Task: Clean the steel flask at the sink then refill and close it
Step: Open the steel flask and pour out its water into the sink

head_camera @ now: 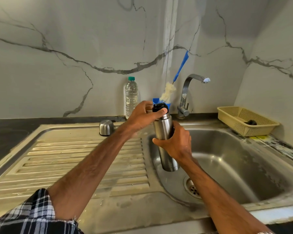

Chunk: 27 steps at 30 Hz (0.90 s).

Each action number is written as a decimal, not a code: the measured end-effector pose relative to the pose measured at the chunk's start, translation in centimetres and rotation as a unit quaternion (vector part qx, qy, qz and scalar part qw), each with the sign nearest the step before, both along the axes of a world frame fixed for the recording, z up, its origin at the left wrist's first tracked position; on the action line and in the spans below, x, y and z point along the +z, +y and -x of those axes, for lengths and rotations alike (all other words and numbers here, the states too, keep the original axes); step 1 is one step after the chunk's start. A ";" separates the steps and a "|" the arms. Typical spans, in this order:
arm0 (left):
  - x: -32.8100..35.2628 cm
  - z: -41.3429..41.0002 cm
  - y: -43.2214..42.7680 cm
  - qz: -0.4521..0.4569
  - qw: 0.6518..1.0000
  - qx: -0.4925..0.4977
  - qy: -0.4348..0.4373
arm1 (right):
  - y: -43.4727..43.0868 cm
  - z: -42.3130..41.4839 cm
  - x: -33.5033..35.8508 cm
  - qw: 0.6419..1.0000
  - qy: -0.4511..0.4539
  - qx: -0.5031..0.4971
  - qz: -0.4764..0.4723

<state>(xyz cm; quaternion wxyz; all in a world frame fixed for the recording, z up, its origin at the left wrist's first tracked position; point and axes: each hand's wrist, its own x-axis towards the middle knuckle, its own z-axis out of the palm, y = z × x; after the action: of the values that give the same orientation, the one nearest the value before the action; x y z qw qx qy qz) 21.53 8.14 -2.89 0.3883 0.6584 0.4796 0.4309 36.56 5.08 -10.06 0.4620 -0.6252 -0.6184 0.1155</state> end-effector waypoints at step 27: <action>1.6 2.2 0.3 -0.005 0.995 -0.091 0.028 | 0.7 -0.1 -0.3 0.998 -0.051 0.015 -0.018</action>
<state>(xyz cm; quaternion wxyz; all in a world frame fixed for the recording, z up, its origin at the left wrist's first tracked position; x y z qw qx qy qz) 19.37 8.41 -1.27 0.4085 0.7133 0.4264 0.3775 36.63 5.77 -10.35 0.4396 -0.6125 -0.6522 0.0791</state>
